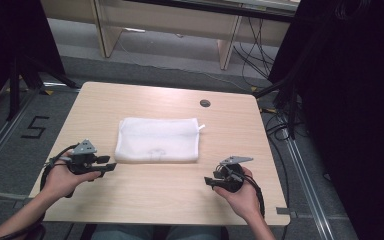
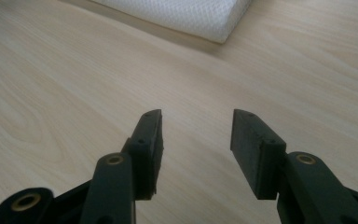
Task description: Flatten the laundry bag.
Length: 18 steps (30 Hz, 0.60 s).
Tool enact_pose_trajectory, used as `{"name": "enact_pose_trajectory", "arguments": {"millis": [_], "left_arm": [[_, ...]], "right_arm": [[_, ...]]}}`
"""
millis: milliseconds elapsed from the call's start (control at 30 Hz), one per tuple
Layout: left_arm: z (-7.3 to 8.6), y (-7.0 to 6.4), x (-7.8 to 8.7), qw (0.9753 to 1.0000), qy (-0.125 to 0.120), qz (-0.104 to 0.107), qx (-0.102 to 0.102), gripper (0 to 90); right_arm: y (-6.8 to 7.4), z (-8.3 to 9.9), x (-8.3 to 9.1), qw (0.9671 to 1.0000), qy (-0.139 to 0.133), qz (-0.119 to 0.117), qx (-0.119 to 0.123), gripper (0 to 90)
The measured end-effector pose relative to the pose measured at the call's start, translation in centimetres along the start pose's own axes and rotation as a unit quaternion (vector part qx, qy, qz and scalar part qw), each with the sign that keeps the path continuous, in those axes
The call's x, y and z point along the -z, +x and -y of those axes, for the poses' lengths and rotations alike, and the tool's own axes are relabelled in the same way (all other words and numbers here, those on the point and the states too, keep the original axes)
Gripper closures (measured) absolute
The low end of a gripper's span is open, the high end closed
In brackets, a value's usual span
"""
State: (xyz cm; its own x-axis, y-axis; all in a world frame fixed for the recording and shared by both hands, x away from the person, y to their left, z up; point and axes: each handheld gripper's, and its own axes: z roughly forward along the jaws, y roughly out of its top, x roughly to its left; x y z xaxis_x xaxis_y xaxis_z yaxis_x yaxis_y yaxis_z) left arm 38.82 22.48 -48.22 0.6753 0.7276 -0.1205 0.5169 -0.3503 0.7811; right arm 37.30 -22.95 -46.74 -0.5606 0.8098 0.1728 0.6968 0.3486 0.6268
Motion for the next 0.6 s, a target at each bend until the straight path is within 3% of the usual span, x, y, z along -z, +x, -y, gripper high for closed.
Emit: {"name": "enact_pose_trajectory", "arguments": {"millis": [33, 67, 100, 167, 233, 267, 367, 400, 433, 467, 500, 533, 567, 600], "left_arm": [[-0.1, -0.2, -0.2, 1.0000, 0.001, 0.001, -0.002, 57.2], [-0.2, -0.4, -0.4, 1.0000, 0.002, 0.008, -0.004, 57.4], [-0.3, -0.5, -0.4, 0.9999, 0.006, 0.008, -0.013, 57.5], [-0.4, -0.9, -0.8, 0.9999, 0.000, 0.006, -0.010, 57.7], [-0.4, -0.9, -1.0, 0.9993, 0.014, 0.008, -0.034, 58.3], [-0.4, -1.0, -1.2, 0.9992, 0.014, 0.009, -0.036, 58.5], [-0.5, -1.0, -1.6, 0.9993, 0.013, 0.006, -0.035, 59.1], [-0.4, -0.9, -1.7, 0.9993, 0.010, 0.006, -0.037, 59.2], [-0.4, -0.8, -1.8, 0.9996, 0.007, 0.004, -0.028, 59.0], [-0.5, -0.6, -1.6, 0.9996, 0.003, 0.003, -0.029, 58.5], [-0.5, -0.6, -1.6, 0.9998, -0.011, 0.003, -0.017, 57.6], [-0.6, -0.5, -1.4, 0.9999, -0.015, -0.002, -0.006, 56.1], [-0.7, -0.4, -1.2, 0.9997, -0.023, -0.004, 0.000, 54.9], [-1.0, -0.3, -1.1, 0.9993, -0.035, -0.006, 0.008, 53.7]], "right_arm": [[-0.2, 0.2, -0.2, 1.0000, -0.001, 0.003, 0.005, 55.2], [0.0, 0.2, -0.2, 0.9998, 0.012, 0.002, -0.015, 55.7], [-0.2, 0.4, -0.5, 0.9998, 0.000, 0.004, -0.017, 56.8], [-0.3, 0.5, -0.4, 0.9999, 0.008, 0.002, -0.015, 58.9], [-0.4, 0.4, -0.4, 0.9999, 0.010, 0.009, -0.005, 61.6], [-0.4, 0.3, -0.1, 0.9998, 0.020, 0.007, -0.005, 63.2], [-0.5, 0.3, 0.0, 0.9997, 0.019, 0.010, -0.006, 67.9], [-0.6, 0.3, -0.2, 0.9999, 0.001, 0.009, -0.004, 69.5], [-0.5, 0.0, 0.3, 0.9996, 0.016, 0.015, -0.016, 71.4], [-0.8, -0.2, 0.2, 0.9998, -0.004, 0.017, 0.002, 73.3], [-0.6, -0.6, 0.6, 0.9997, 0.006, 0.020, -0.015, 75.4], [-0.8, -0.8, 0.5, 0.9997, -0.004, 0.024, 0.002, 78.9], [-0.6, -1.2, 0.7, 0.9995, 0.011, 0.029, -0.003, 82.4], [-0.7, -1.3, 0.4, 0.9994, 0.001, 0.034, 0.007, 84.3]]}}
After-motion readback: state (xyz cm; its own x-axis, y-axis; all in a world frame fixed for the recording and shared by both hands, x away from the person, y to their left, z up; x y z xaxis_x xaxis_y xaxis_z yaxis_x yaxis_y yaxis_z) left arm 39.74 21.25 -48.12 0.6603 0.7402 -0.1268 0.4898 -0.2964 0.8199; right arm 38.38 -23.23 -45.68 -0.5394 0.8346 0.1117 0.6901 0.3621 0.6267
